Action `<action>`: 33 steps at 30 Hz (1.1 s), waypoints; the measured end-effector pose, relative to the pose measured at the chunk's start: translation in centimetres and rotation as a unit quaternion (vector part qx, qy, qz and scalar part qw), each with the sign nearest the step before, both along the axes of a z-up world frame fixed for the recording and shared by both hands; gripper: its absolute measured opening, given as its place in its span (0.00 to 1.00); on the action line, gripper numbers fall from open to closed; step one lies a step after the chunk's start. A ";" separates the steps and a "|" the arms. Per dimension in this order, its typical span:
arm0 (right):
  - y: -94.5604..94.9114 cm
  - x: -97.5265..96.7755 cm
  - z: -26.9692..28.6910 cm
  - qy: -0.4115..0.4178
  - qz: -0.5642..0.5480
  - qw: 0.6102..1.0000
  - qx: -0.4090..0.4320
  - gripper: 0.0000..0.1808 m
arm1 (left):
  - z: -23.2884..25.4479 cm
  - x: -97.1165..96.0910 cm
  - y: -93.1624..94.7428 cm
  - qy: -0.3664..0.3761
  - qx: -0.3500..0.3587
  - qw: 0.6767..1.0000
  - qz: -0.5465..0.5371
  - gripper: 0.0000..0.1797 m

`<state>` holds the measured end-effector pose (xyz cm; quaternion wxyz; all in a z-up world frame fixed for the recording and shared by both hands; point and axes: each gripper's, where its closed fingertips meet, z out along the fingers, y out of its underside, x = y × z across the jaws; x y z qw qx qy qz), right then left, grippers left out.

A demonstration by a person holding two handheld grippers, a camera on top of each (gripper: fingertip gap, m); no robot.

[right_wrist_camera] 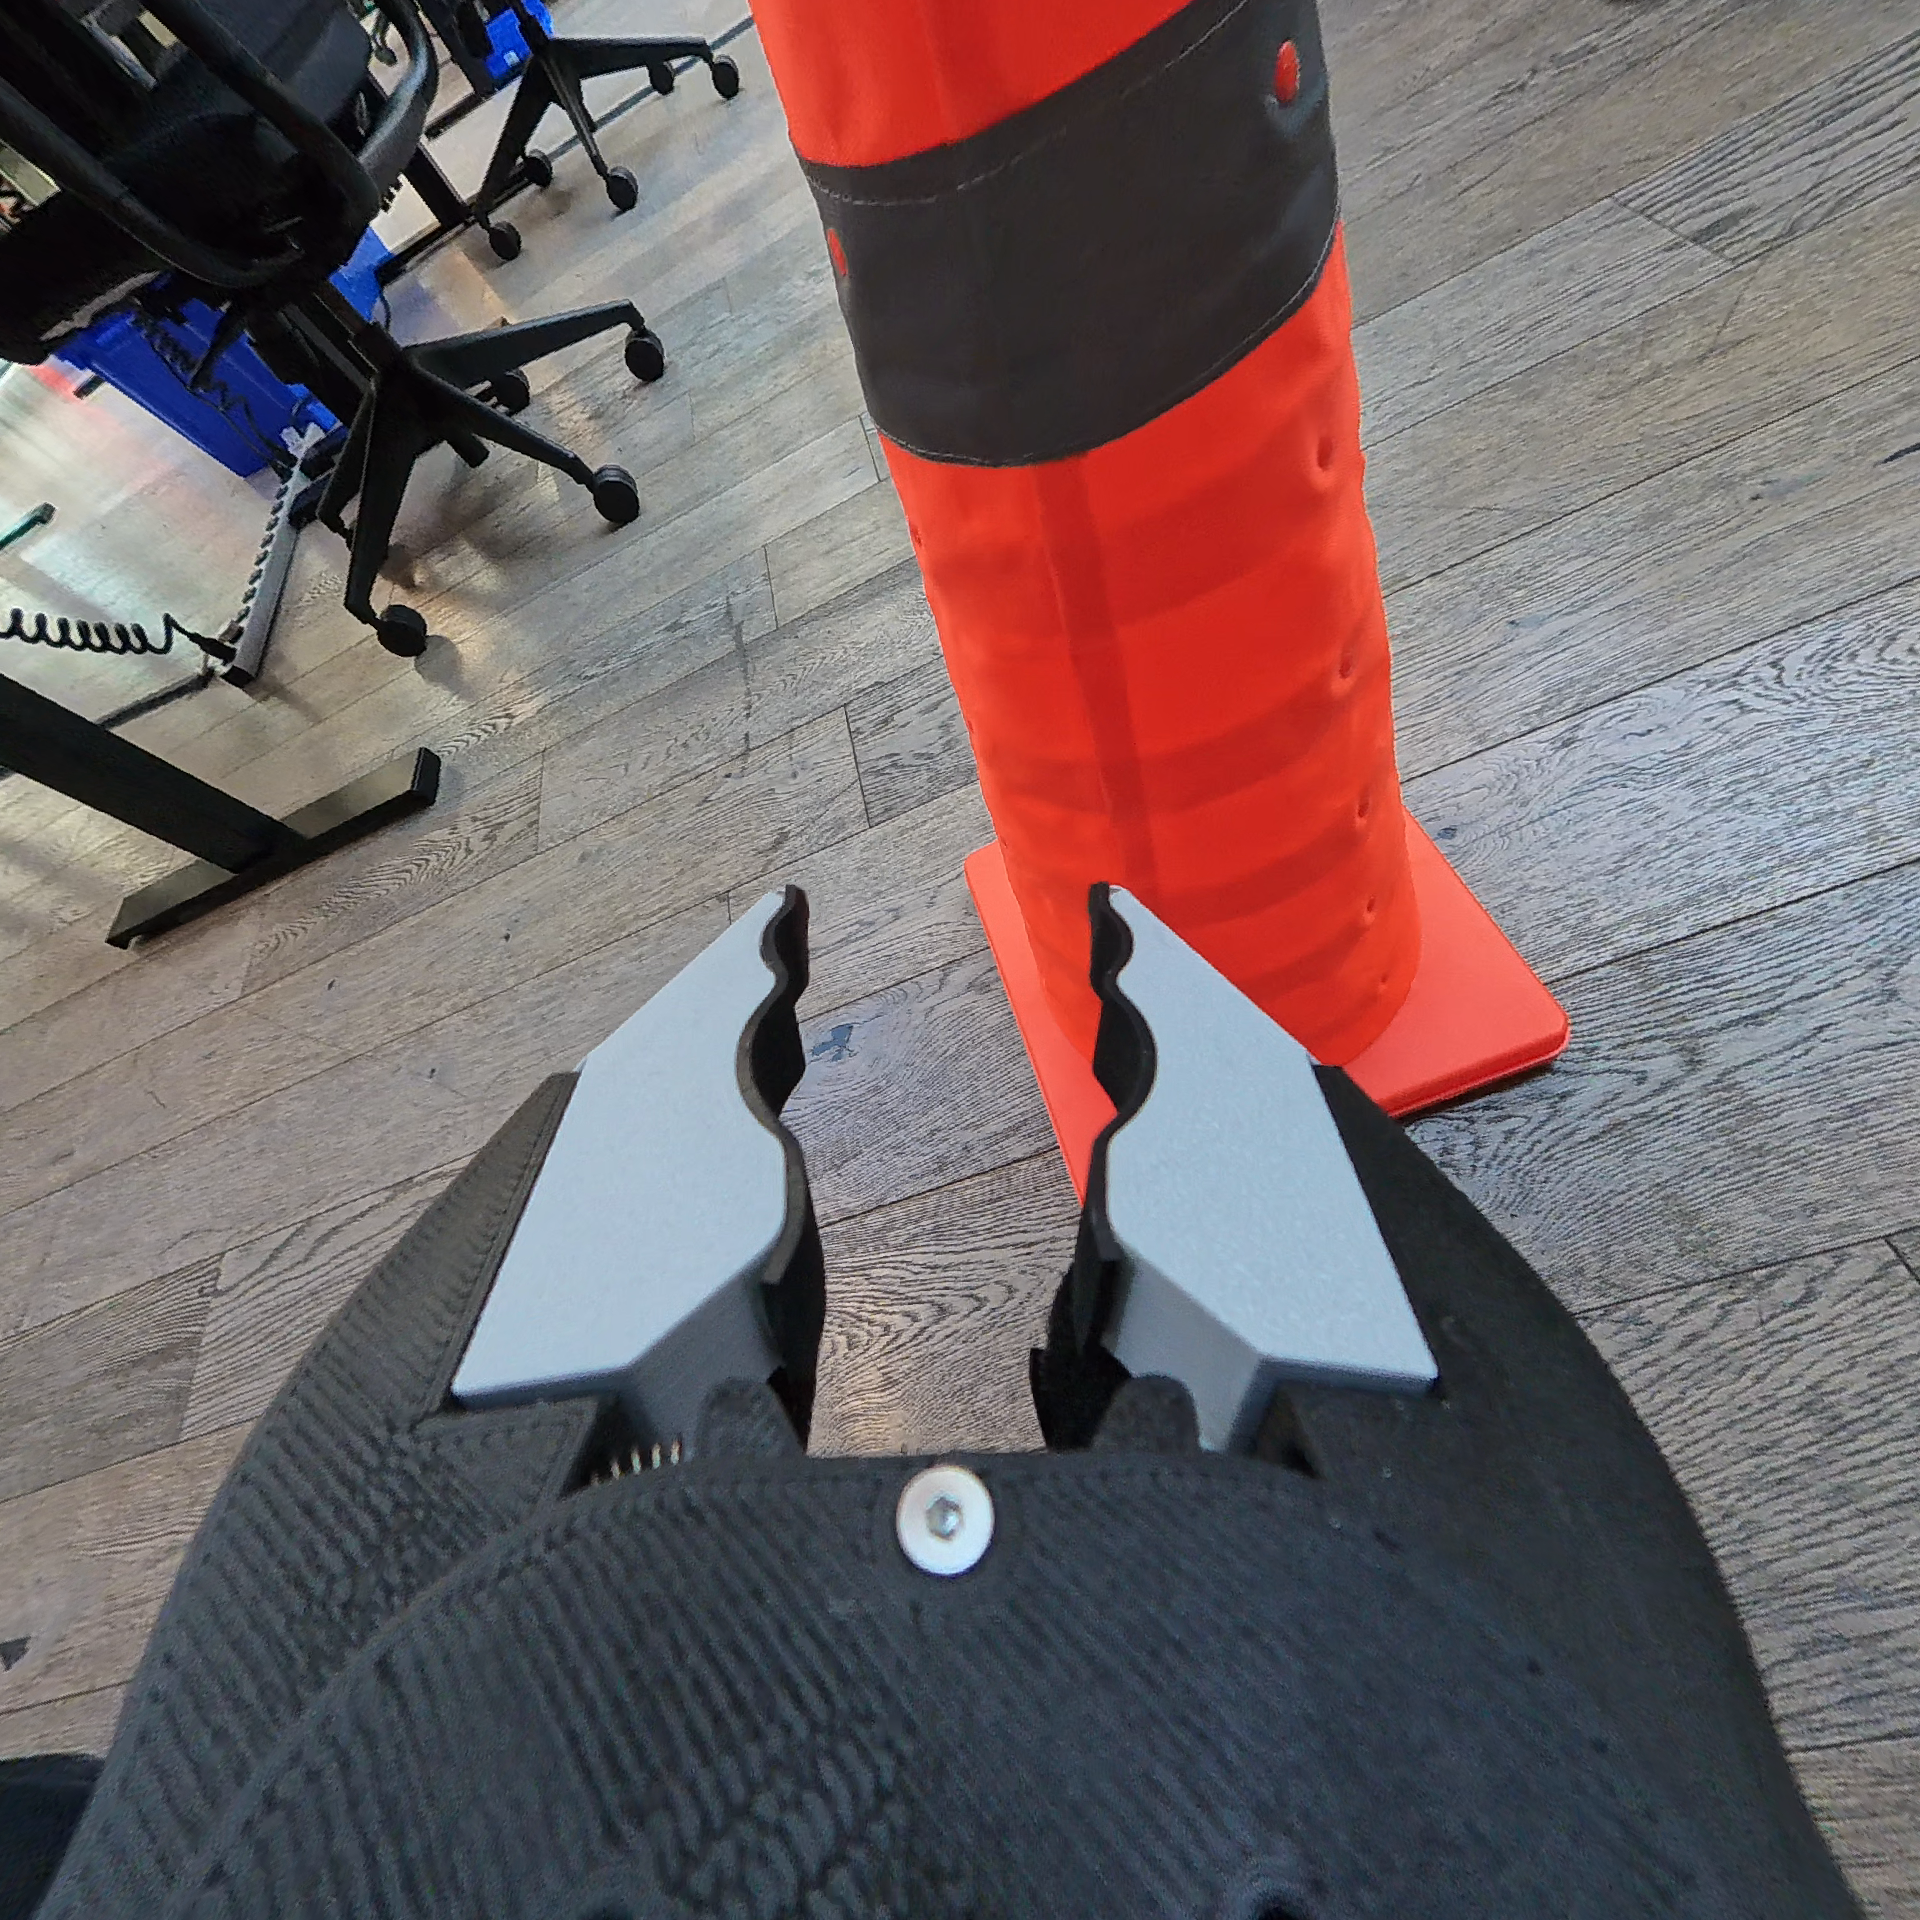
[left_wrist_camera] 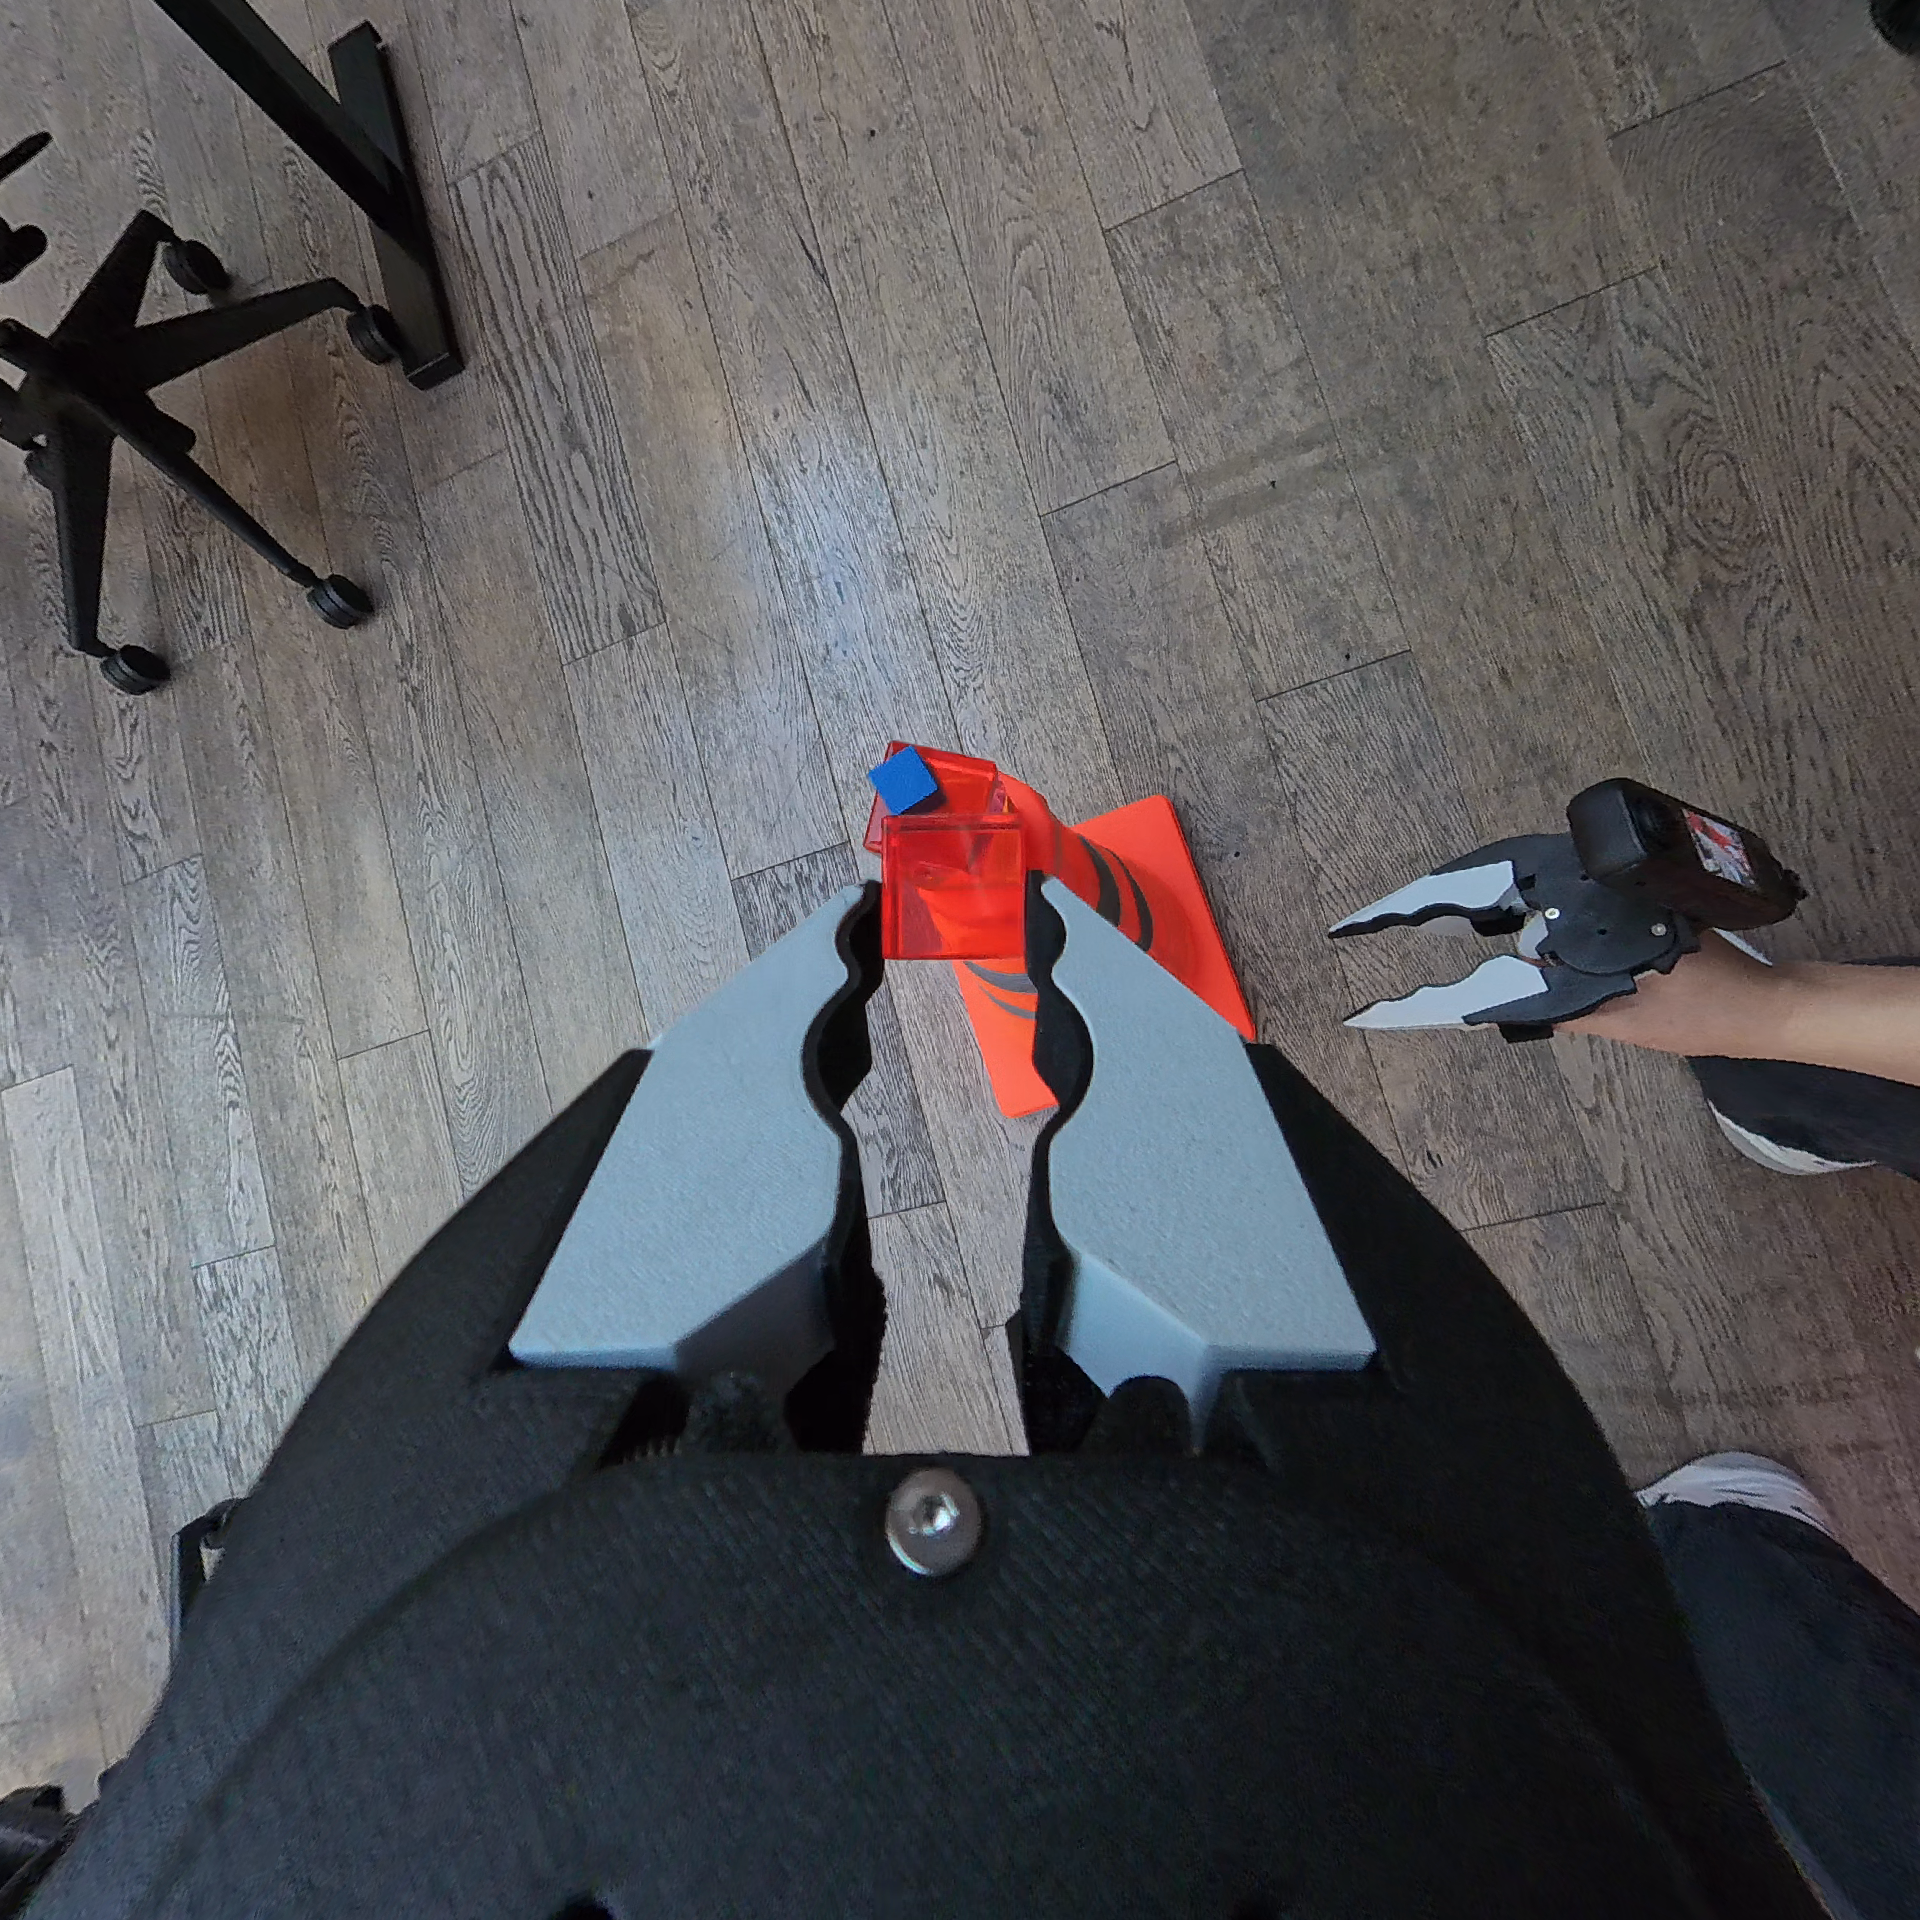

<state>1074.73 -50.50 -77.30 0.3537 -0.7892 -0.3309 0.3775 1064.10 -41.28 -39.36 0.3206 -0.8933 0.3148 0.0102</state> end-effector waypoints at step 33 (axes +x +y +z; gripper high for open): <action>-0.9 -0.4 -0.5 0.001 0.021 1.000 -0.019 0.30 | 1.9 0.2 2.3 -0.005 -0.023 0.999 -0.032 0.14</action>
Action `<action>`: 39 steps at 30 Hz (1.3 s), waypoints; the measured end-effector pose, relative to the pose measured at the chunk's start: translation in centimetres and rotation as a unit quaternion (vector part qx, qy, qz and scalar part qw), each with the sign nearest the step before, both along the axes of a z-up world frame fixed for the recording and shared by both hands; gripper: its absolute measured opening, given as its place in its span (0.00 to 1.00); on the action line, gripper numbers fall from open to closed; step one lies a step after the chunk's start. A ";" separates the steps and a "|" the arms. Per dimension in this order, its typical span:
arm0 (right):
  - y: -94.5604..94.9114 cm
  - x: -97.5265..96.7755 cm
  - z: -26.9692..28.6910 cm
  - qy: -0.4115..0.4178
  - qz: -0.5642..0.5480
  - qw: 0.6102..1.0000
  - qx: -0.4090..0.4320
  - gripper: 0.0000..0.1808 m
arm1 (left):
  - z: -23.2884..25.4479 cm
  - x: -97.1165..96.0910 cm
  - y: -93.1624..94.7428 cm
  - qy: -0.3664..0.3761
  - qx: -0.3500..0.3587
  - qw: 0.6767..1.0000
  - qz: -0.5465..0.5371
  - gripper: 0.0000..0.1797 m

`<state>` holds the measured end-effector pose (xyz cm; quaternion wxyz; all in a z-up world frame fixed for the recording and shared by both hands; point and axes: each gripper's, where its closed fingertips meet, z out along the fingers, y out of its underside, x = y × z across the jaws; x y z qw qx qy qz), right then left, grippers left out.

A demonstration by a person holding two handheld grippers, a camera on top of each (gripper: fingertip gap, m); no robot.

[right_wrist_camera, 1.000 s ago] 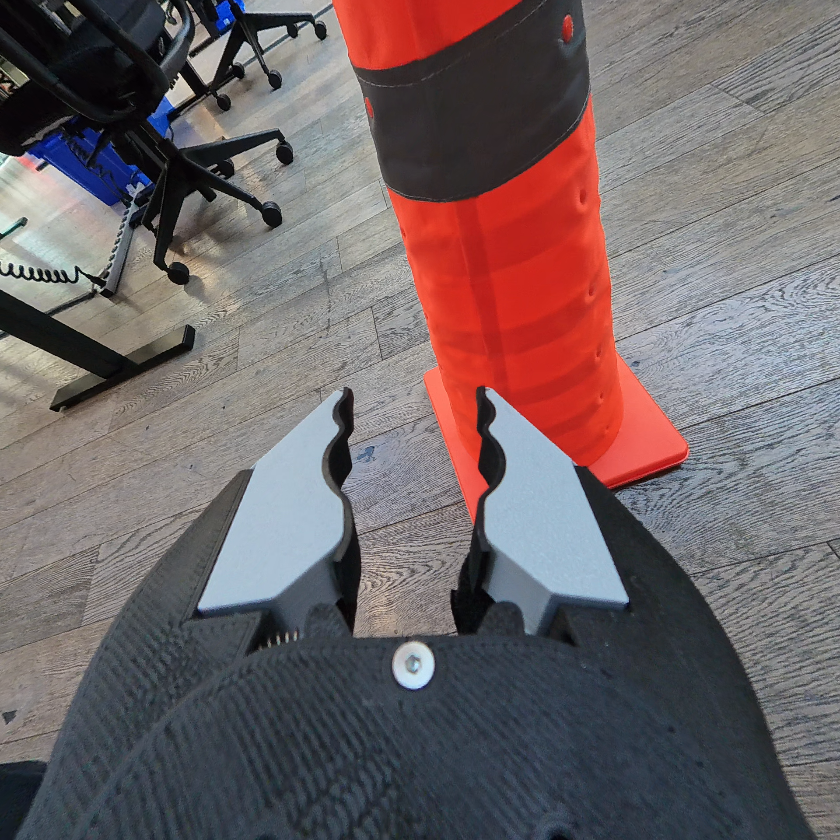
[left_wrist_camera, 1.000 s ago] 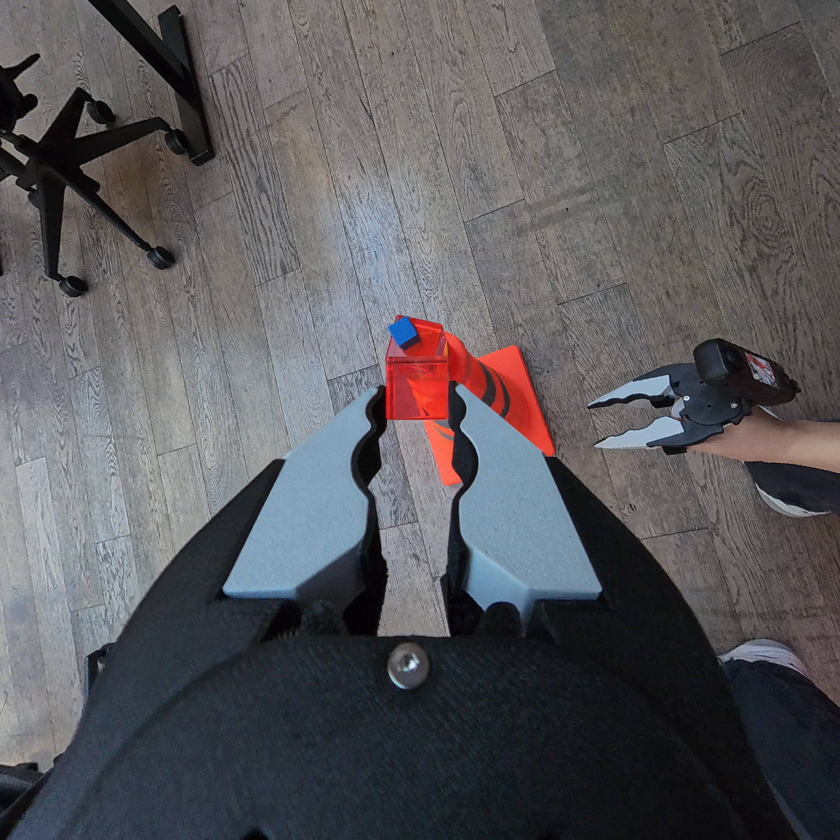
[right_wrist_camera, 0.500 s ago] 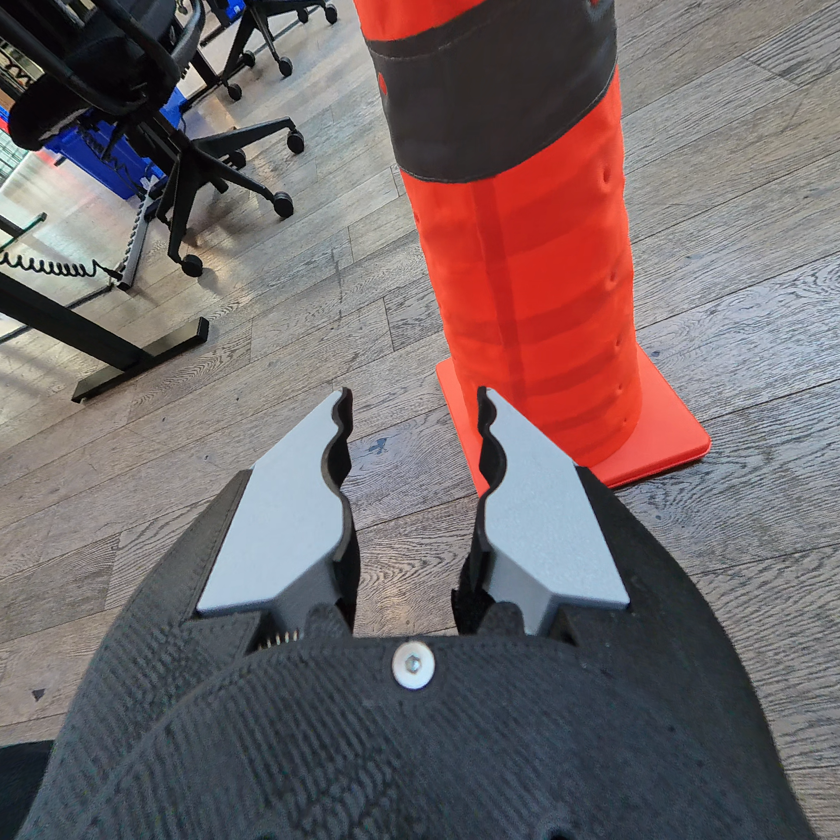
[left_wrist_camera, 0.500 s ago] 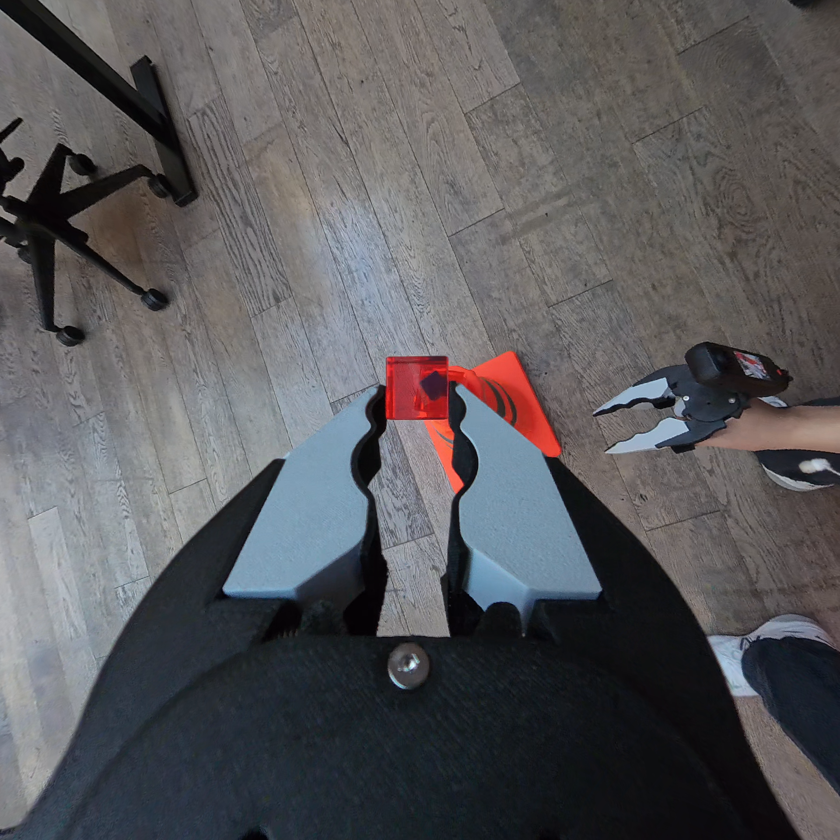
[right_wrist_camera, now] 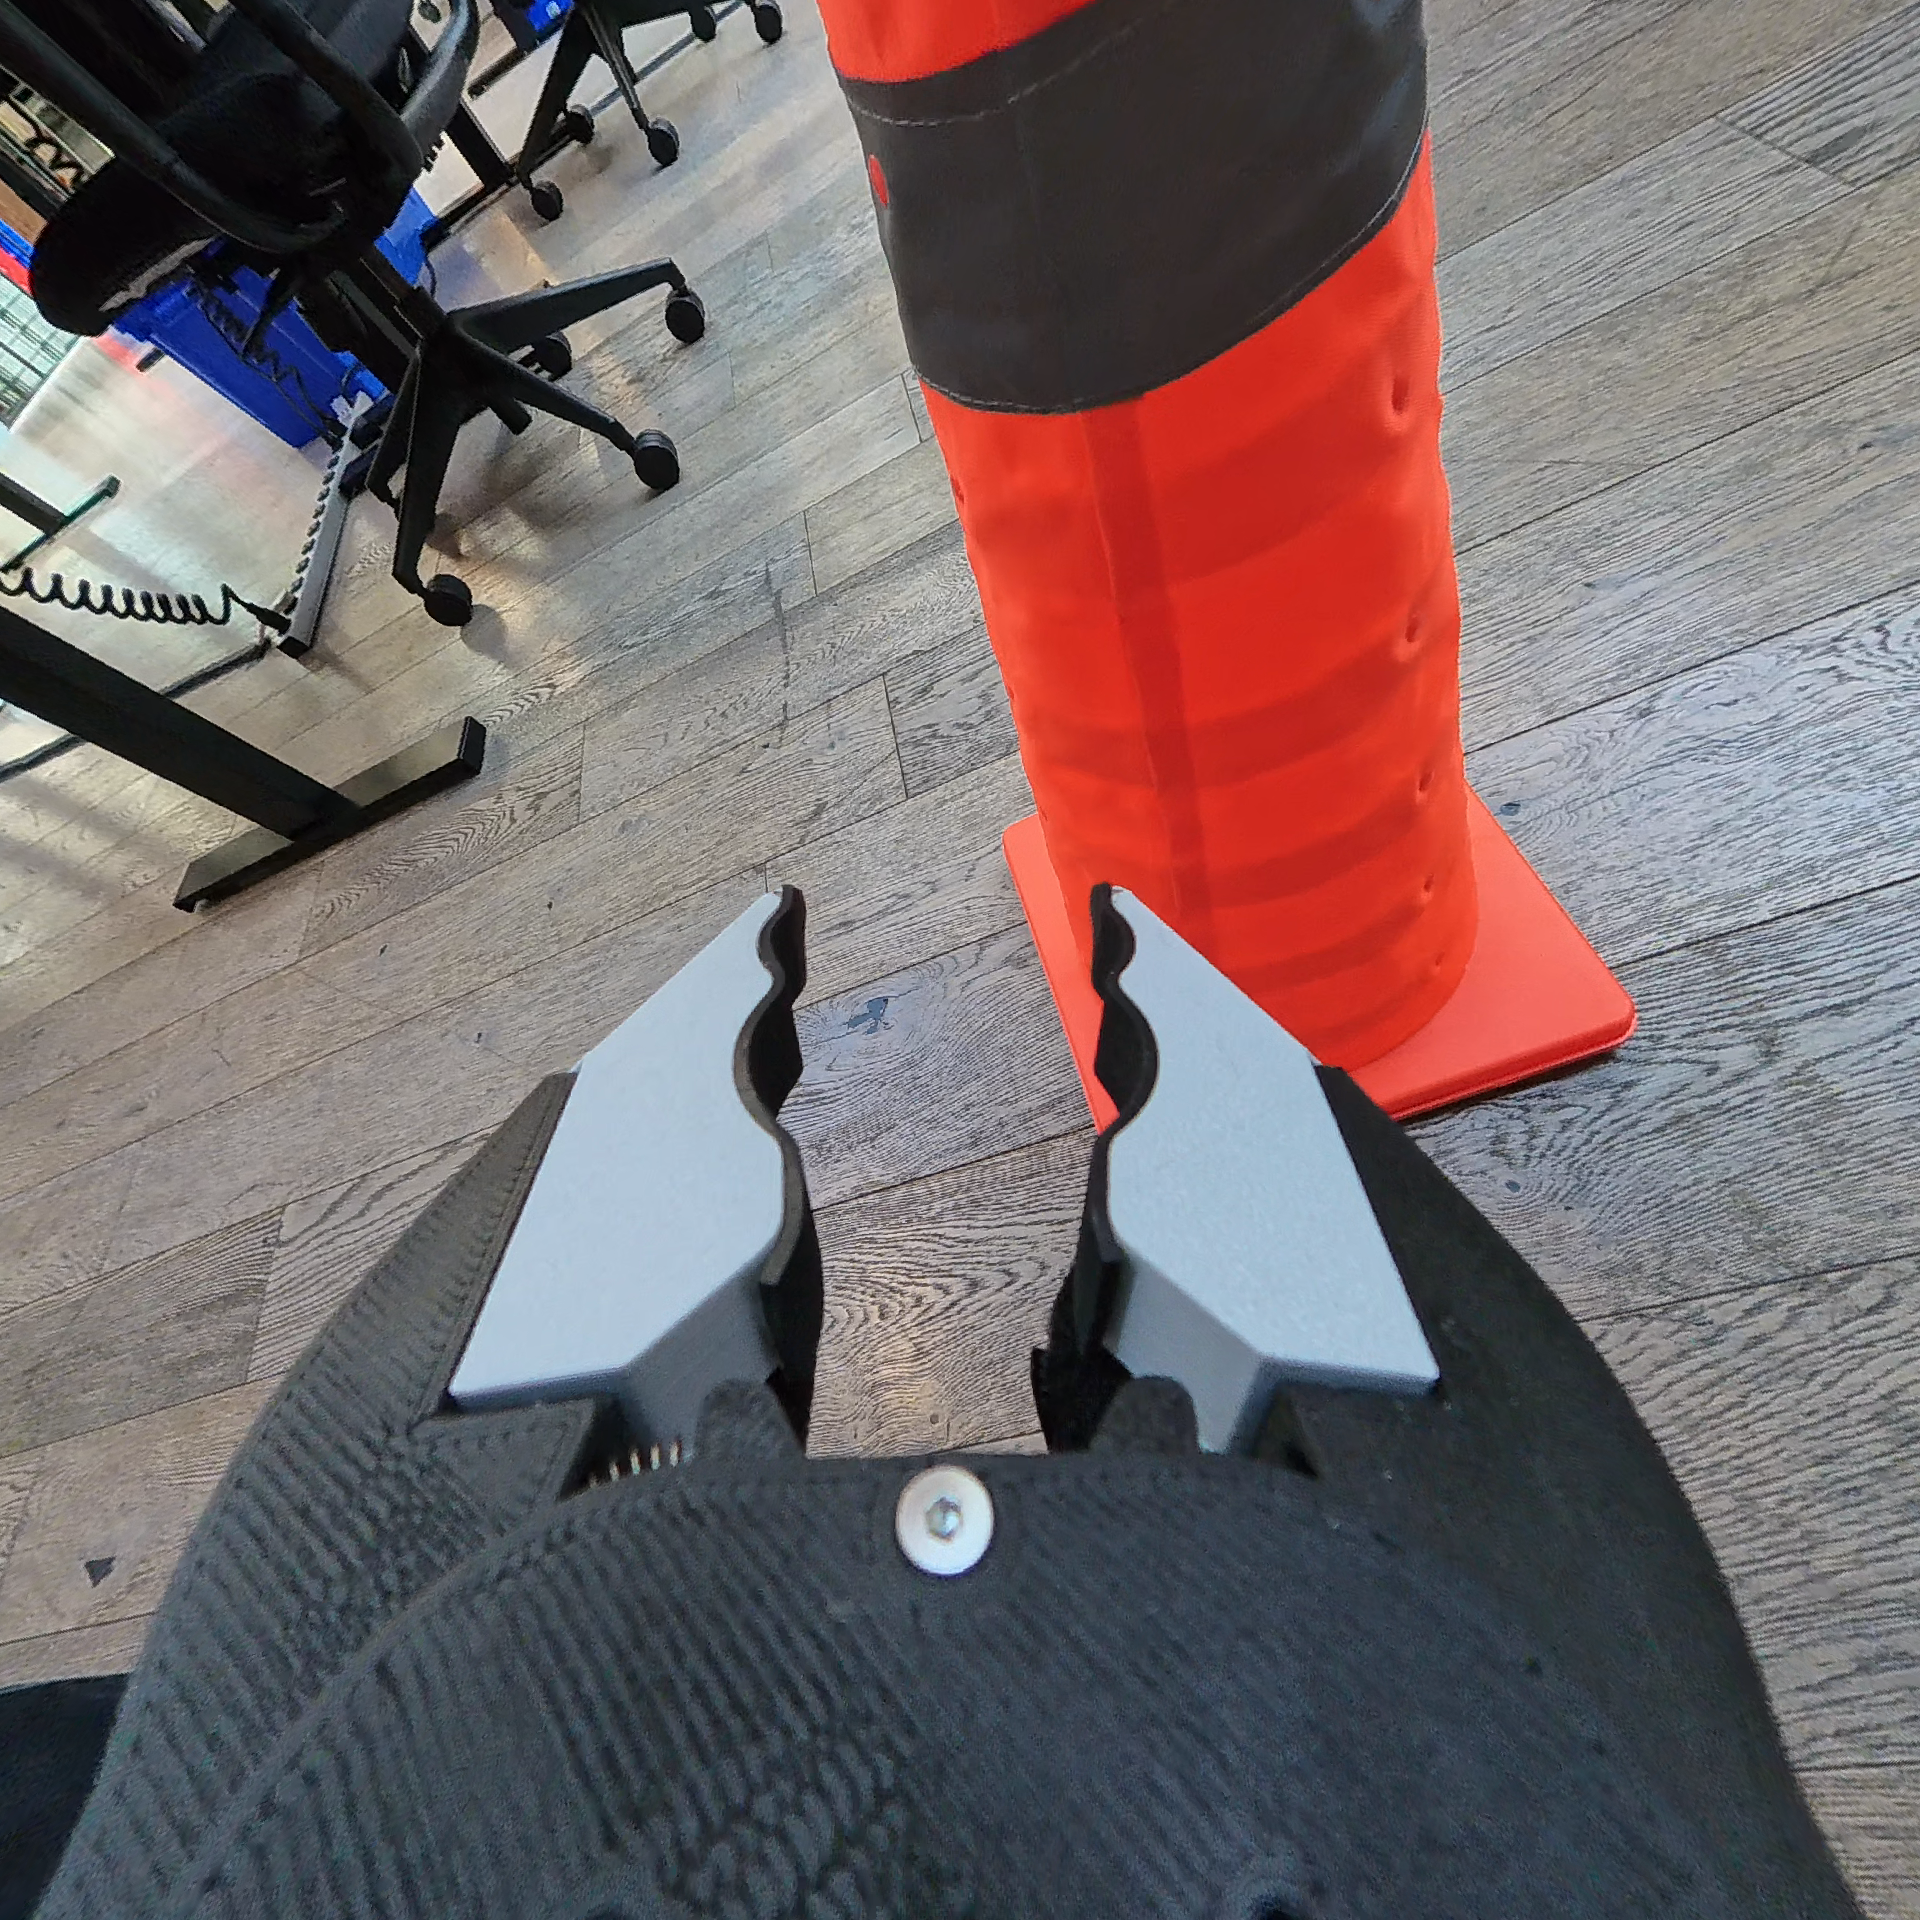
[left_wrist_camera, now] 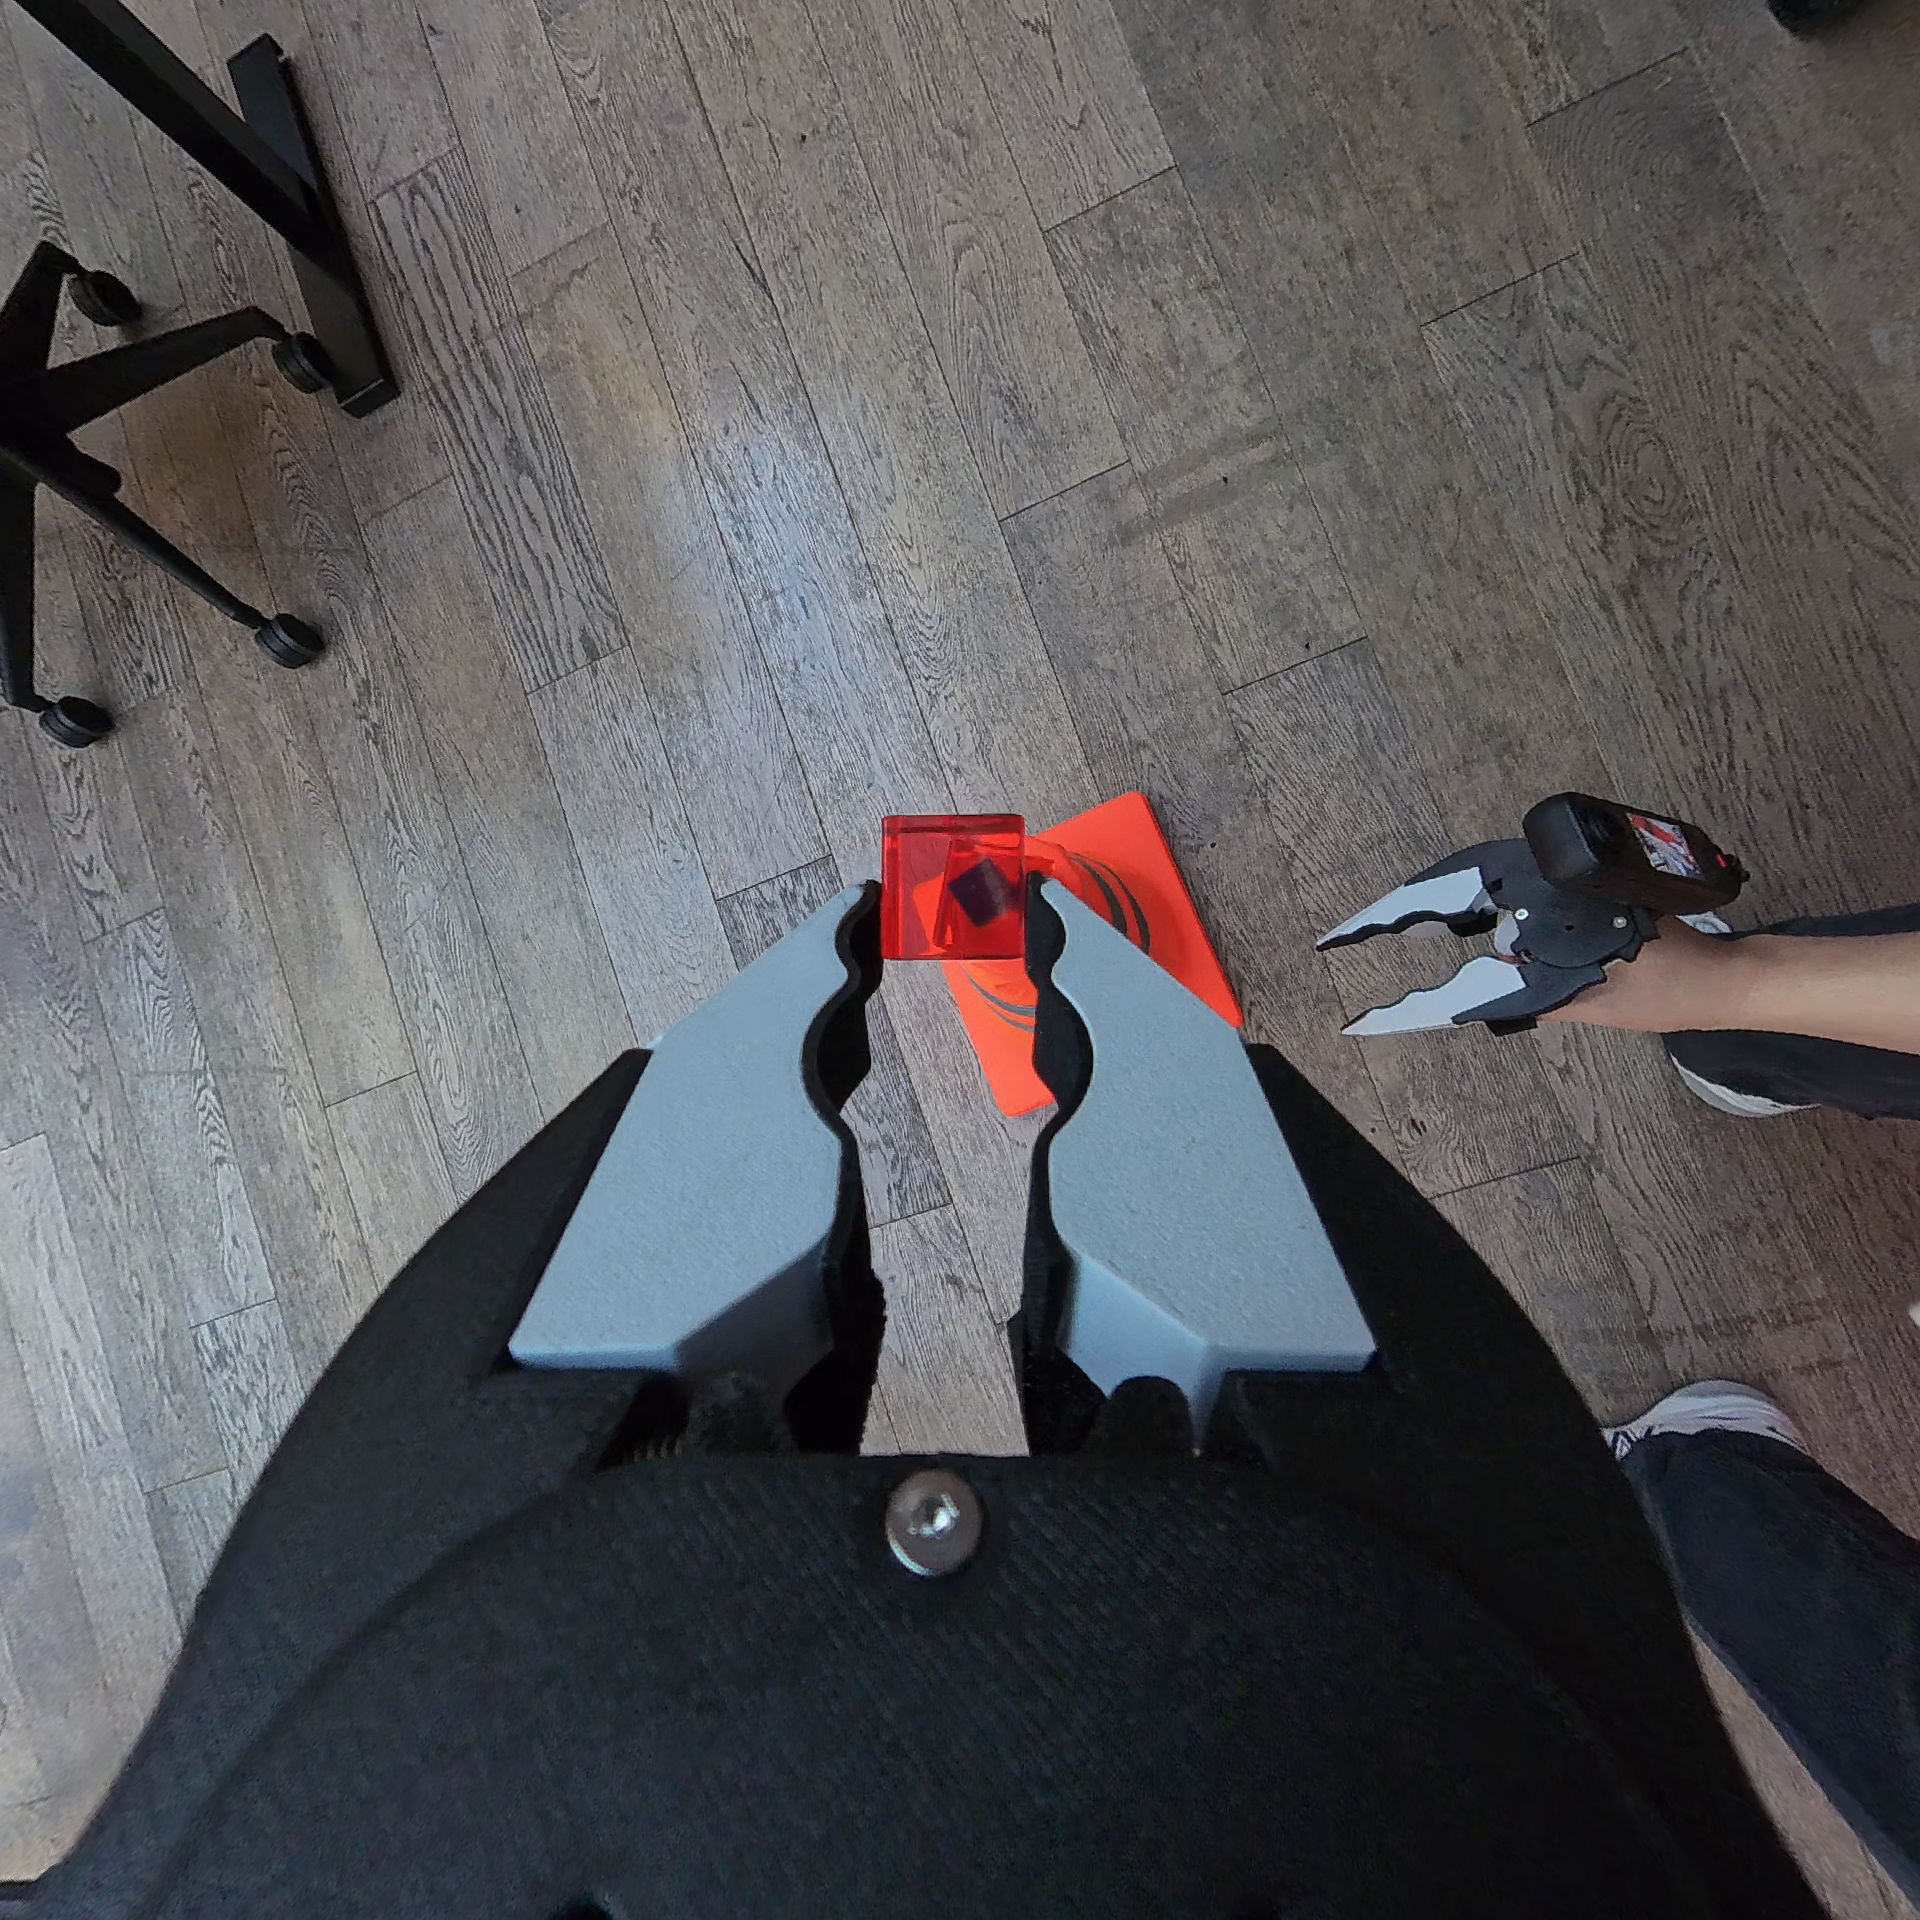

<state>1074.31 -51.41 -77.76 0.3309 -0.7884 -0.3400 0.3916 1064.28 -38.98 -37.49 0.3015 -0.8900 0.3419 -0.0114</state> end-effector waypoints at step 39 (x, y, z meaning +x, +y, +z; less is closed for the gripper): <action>0.0 -0.4 -0.5 -0.005 0.012 1.000 -0.007 0.30 | 0.5 0.3 0.8 -0.015 0.035 0.999 -0.013 0.14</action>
